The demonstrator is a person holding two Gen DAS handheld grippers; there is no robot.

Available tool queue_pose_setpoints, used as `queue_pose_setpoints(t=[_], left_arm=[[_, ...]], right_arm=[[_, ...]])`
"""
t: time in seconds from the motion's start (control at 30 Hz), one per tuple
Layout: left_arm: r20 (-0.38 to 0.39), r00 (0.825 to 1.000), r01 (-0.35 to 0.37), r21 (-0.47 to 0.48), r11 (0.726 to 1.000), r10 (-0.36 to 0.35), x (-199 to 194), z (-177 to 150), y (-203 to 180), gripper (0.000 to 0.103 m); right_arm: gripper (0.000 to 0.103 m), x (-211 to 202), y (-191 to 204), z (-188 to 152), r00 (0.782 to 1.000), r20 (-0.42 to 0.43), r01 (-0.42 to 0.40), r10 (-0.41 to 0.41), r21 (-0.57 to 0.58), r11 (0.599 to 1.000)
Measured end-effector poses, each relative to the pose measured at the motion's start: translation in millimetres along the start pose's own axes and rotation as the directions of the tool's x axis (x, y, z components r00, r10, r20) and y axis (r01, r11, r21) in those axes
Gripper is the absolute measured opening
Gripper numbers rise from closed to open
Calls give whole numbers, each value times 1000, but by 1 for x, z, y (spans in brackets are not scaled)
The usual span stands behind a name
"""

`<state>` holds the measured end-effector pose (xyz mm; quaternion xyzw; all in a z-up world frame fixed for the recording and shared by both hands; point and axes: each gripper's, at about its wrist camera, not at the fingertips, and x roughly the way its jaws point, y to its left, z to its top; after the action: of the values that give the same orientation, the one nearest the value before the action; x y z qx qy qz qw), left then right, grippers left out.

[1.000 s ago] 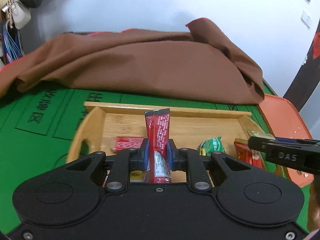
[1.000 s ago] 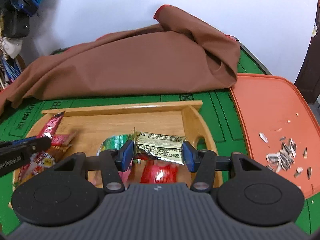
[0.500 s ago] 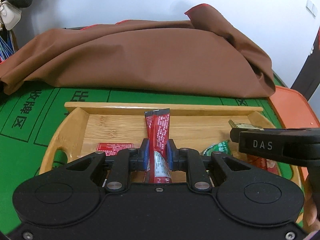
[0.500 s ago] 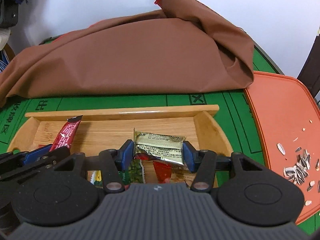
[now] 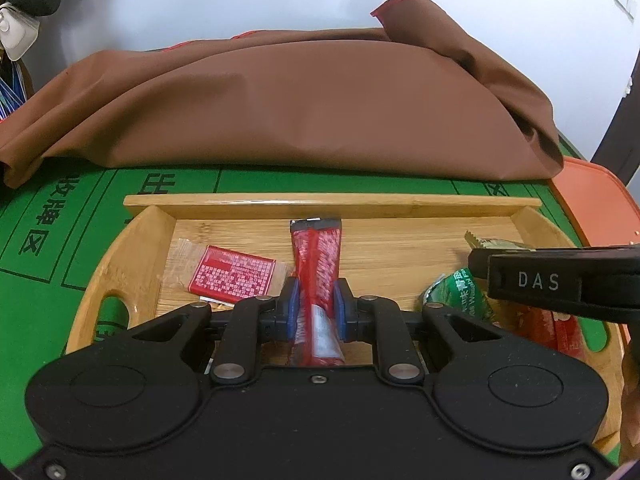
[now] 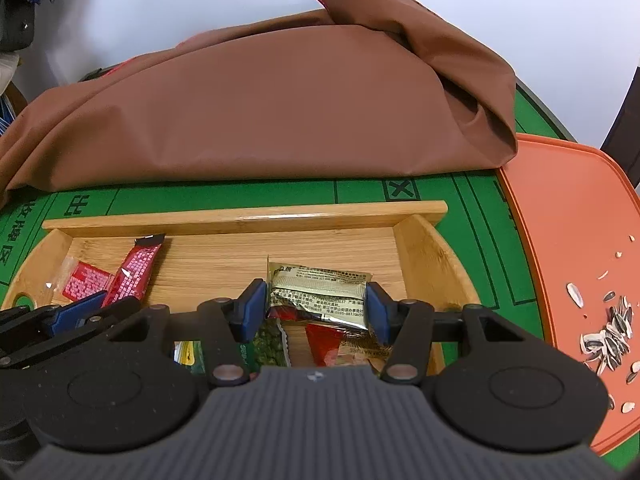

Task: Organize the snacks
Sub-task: 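Carry the red stick and gold sachet onto the bamboo tray and open both tools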

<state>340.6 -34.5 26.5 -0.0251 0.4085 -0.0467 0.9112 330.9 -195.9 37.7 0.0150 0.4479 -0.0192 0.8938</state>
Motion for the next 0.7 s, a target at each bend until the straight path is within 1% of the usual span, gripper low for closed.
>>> queue_pose_setpoints(t=[0.23, 0.47, 0.53, 0.57, 0.6, 0.7], left_arm=[[6, 1000, 0, 3, 1000, 0, 1, -1, -1, 18], [13, 1000, -5, 12, 1000, 5, 1, -1, -3, 19], [14, 1000, -4, 10, 1000, 4, 1, -1, -2, 23], [17, 1000, -4, 12, 1000, 4, 0, -1, -2, 29], [23, 1000, -2, 16, 1000, 2, -1, -1, -3, 38], [34, 999, -21, 38, 999, 20, -7, -3, -4, 44]], right_arm=[[58, 4, -2, -6, 1000, -6, 16, -16, -13, 1000], [65, 4, -7, -9, 1000, -7, 1, -1, -7, 1000], [66, 4, -8, -9, 1000, -5, -3, 3, -8, 1000], [70, 3, -8, -9, 1000, -3, -5, 5, -7, 1000], [74, 2, -8, -9, 1000, -2, -8, 8, -4, 1000], [75, -2, -7, -11, 1000, 4, -15, 15, 3, 1000]])
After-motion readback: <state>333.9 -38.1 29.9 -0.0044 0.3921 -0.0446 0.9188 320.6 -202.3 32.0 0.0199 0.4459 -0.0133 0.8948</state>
